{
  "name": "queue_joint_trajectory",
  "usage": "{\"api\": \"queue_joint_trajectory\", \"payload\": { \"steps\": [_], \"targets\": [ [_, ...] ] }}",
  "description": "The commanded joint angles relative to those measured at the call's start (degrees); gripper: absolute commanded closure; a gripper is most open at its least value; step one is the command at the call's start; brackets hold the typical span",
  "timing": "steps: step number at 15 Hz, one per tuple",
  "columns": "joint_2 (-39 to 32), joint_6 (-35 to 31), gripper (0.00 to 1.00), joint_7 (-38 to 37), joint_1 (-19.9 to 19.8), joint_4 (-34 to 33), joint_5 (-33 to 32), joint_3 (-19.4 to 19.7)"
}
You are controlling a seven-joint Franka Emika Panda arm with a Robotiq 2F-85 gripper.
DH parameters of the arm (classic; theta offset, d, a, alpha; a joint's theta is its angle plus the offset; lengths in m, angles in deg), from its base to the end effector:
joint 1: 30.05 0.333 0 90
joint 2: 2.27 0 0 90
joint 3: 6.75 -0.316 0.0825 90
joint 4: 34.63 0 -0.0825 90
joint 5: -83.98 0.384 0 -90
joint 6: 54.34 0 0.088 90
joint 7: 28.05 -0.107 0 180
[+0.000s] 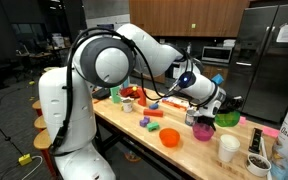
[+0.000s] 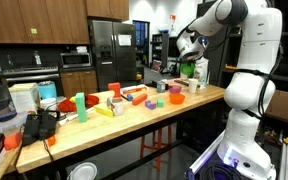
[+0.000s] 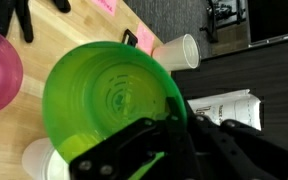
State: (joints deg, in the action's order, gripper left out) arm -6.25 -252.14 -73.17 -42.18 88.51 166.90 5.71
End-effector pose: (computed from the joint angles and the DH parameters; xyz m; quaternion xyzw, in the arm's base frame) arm 0.4333 -0.3233 0.4453 -0.1440 0.8652 -0.3968 0.2706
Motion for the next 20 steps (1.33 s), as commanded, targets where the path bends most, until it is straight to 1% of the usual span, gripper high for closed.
{"api": "queue_joint_trajectory", "payload": {
  "steps": [1,6,20],
  "targets": [
    [-1.3,0.4,0.99,2.9,1.1,-2.8,1.0,-1.2],
    [-3.1,2.8,0.99,2.9,2.1,-4.2,2.1,-2.4],
    [-7.5,7.7,0.99,1.7,2.8,-4.0,6.8,-3.9]
  ]
}}
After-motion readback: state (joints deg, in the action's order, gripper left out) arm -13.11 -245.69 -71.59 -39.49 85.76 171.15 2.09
